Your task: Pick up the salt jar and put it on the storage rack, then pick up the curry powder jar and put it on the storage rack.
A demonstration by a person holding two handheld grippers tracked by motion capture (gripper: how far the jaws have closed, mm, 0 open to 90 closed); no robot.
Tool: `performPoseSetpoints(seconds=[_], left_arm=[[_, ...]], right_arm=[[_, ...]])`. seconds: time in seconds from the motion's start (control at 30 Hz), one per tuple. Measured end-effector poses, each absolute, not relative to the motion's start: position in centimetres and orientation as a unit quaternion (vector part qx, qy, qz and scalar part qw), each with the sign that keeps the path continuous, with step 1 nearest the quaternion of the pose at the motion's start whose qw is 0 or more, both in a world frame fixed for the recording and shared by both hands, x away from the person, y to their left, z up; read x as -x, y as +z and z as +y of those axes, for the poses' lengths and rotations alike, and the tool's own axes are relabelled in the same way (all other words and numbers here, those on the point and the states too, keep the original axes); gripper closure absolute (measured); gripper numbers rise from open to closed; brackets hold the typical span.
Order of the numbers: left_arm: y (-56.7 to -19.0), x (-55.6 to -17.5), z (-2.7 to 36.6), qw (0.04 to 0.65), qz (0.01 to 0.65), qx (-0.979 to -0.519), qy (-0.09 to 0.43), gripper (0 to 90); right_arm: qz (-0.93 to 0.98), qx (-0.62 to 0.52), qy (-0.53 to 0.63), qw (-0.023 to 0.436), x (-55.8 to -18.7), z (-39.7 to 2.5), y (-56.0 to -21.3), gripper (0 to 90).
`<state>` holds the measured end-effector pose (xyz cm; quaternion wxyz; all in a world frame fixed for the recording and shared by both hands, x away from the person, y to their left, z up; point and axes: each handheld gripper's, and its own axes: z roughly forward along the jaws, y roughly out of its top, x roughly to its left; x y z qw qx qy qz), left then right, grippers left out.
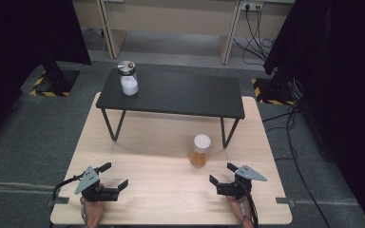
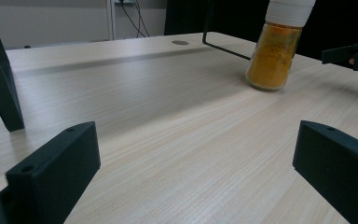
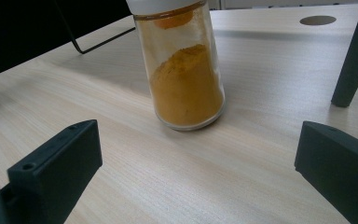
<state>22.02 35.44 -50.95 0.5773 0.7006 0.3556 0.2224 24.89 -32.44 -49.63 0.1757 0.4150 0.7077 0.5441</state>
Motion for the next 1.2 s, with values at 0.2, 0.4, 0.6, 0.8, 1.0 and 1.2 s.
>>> performPoseSetpoints(seconds=[0.2, 0.4, 0.6, 0.8, 1.0, 1.2], left_arm=[[-50.98, -22.05, 35.48, 0.579, 0.354, -0.700, 0.221, 0.0], [-50.99, -22.07, 35.48, 0.579, 0.354, -0.701, 0.221, 0.0], [-50.97, -22.11, 35.51, 0.579, 0.352, -0.701, 0.222, 0.1], [-51.01, -22.08, 35.53, 0.580, 0.351, -0.701, 0.221, 0.0], [-51.01, -22.08, 35.55, 0.581, 0.351, -0.701, 0.219, 0.1], [-51.01, -22.15, 35.58, 0.581, 0.351, -0.701, 0.219, 0.1]], right_arm=[[0.710, -0.416, 0.541, 0.175, -24.96, -32.39, -49.52, 0.5], [0.711, -0.415, 0.540, 0.178, -24.85, -32.28, -49.51, 0.5], [0.707, -0.417, 0.543, 0.176, -24.90, -32.41, -49.60, 0.5], [0.711, -0.414, 0.539, 0.180, -24.83, -32.23, -49.49, 0.5], [0.711, -0.415, 0.539, 0.178, -24.87, -32.27, -49.48, 0.5], [0.709, -0.417, 0.539, 0.178, -24.85, -32.25, -49.49, 0.5]])
